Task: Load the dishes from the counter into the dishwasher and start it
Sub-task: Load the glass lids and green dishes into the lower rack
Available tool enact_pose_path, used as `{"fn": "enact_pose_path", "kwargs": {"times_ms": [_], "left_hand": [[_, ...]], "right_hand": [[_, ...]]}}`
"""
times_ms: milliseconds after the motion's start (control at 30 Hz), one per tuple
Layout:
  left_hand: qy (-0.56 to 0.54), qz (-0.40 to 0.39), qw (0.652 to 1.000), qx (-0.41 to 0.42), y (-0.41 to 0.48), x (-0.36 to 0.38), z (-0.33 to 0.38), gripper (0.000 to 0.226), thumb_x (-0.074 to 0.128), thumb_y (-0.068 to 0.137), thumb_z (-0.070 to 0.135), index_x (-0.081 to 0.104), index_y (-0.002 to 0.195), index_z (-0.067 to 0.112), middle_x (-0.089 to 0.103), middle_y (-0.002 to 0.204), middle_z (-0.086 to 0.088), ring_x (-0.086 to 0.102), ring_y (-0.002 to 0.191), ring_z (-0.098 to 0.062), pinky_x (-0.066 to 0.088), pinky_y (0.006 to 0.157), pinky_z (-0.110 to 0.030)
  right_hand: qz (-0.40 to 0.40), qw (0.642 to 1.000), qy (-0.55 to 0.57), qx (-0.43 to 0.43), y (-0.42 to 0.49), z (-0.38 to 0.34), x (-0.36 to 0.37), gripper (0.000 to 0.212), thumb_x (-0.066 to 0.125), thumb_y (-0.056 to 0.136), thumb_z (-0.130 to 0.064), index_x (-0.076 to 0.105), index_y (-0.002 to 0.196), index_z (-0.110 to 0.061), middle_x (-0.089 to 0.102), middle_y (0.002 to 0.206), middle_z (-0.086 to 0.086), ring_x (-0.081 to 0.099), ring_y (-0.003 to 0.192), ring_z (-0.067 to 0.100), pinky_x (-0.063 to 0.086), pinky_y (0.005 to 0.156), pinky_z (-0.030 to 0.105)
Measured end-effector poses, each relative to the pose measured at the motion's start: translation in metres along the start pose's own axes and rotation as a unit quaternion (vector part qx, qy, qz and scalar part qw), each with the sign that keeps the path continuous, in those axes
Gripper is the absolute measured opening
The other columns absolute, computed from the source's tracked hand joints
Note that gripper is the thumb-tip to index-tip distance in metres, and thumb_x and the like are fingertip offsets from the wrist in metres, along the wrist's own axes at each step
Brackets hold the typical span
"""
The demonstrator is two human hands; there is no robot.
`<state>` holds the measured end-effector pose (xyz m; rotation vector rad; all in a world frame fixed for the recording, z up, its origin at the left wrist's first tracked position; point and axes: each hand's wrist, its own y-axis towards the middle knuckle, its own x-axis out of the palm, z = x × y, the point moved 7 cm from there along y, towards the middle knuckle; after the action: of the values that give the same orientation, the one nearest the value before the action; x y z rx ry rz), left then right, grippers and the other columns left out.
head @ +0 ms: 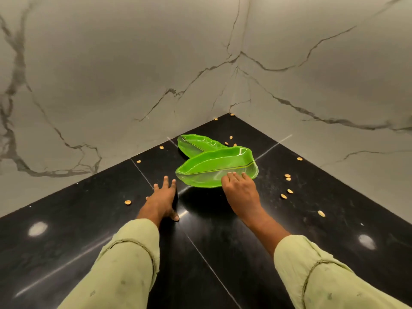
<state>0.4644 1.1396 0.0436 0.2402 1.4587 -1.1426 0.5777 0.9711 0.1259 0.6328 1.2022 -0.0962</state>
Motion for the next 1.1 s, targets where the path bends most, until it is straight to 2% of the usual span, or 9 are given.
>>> {"fn": "enact_pose_path", "kwargs": {"times_ms": [167, 267, 367, 567, 767, 900, 967, 1033, 1100], "left_hand": [[0.083, 0.150, 0.985, 0.033, -0.058, 0.014, 0.039, 0.088, 0.056, 0.098, 0.032, -0.006, 0.159, 0.012, -0.017, 0.165, -0.009, -0.006, 0.152, -0.033, 0.010, 0.120, -0.060], [0.091, 0.190, 0.976, 0.056, -0.085, 0.032, 0.053, 0.082, 0.041, 0.101, 0.047, -0.008, 0.157, 0.012, -0.017, 0.164, -0.010, -0.010, 0.152, -0.032, -0.001, 0.121, -0.055], [0.089, 0.222, 0.966, 0.095, -0.112, 0.042, 0.064, 0.083, 0.038, 0.101, 0.051, -0.006, 0.158, 0.011, -0.018, 0.162, -0.011, -0.012, 0.151, -0.033, -0.006, 0.120, -0.054], [0.112, 0.224, 0.960, 0.124, -0.162, 0.056, 0.067, 0.082, 0.032, 0.102, 0.051, -0.016, 0.155, 0.011, -0.027, 0.158, -0.009, -0.016, 0.150, -0.033, -0.009, 0.119, -0.053], [0.106, 0.217, 0.958, 0.158, -0.212, 0.087, 0.054, 0.080, 0.035, 0.102, 0.047, -0.014, 0.156, 0.013, -0.022, 0.162, -0.012, -0.026, 0.144, -0.031, -0.012, 0.117, -0.053], [0.116, 0.217, 0.954, 0.170, -0.248, 0.116, 0.040, 0.085, 0.038, 0.101, 0.052, -0.015, 0.156, 0.014, -0.029, 0.157, -0.009, -0.022, 0.148, -0.032, -0.009, 0.120, -0.054], [0.119, 0.214, 0.954, 0.171, -0.266, 0.129, 0.036, 0.087, 0.037, 0.100, 0.054, -0.018, 0.154, 0.015, -0.031, 0.155, -0.009, -0.028, 0.143, -0.030, -0.009, 0.120, -0.055], [0.126, 0.224, 0.950, 0.178, -0.285, 0.138, 0.036, 0.086, 0.035, 0.100, 0.055, -0.021, 0.151, 0.016, -0.026, 0.159, -0.010, -0.029, 0.140, -0.029, -0.011, 0.119, -0.054], [0.119, 0.236, 0.946, 0.187, -0.303, 0.143, 0.039, 0.085, 0.036, 0.100, 0.055, -0.020, 0.150, 0.016, -0.021, 0.162, -0.011, -0.028, 0.141, -0.028, -0.012, 0.118, -0.053]], "right_hand": [[0.021, 0.999, 0.020, 0.019, -0.038, 0.011, -0.028, 0.027, 0.036, 0.075, -0.005, 0.062, 0.073, -0.010, 0.068, 0.076, 0.012, 0.069, 0.073, 0.029, 0.057, 0.070, 0.039], [0.019, 0.999, 0.019, 0.037, -0.058, 0.016, -0.048, 0.019, 0.044, 0.073, -0.003, 0.060, 0.068, -0.012, 0.067, 0.070, 0.010, 0.067, 0.067, 0.028, 0.054, 0.061, 0.034], [0.011, 0.998, 0.002, 0.057, -0.081, 0.017, -0.065, 0.016, 0.066, 0.064, 0.002, 0.059, 0.065, -0.012, 0.067, 0.069, 0.011, 0.068, 0.067, 0.028, 0.054, 0.057, 0.033], [0.028, 0.996, -0.023, 0.078, -0.134, 0.000, -0.107, 0.015, 0.062, 0.065, -0.002, 0.056, 0.061, -0.015, 0.059, 0.059, 0.005, 0.062, 0.051, 0.024, 0.045, 0.045, 0.028], [0.022, 0.992, -0.046, 0.120, -0.198, -0.025, -0.138, 0.032, 0.082, 0.052, 0.001, 0.056, 0.060, -0.016, 0.057, 0.054, 0.003, 0.058, 0.044, 0.022, 0.040, 0.041, 0.025], [0.038, 0.988, -0.052, 0.139, -0.245, -0.045, -0.155, 0.014, 0.067, 0.068, 0.002, 0.063, 0.066, -0.011, 0.066, 0.065, 0.008, 0.064, 0.051, 0.027, 0.048, 0.045, 0.029], [0.059, 0.988, -0.062, 0.127, -0.269, -0.053, -0.166, 0.017, 0.053, 0.075, -0.002, 0.069, 0.072, -0.009, 0.073, 0.079, 0.012, 0.070, 0.061, 0.028, 0.053, 0.050, 0.031], [0.049, 0.989, -0.070, 0.121, -0.290, -0.057, -0.177, 0.011, 0.066, 0.074, -0.001, 0.072, 0.080, -0.007, 0.075, 0.091, 0.014, 0.074, 0.074, 0.028, 0.057, 0.058, 0.034], [0.038, 0.990, -0.066, 0.122, -0.308, -0.059, -0.182, 0.020, 0.073, 0.071, -0.001, 0.073, 0.091, -0.006, 0.075, 0.097, 0.015, 0.074, 0.083, 0.028, 0.058, 0.066, 0.037]]}}
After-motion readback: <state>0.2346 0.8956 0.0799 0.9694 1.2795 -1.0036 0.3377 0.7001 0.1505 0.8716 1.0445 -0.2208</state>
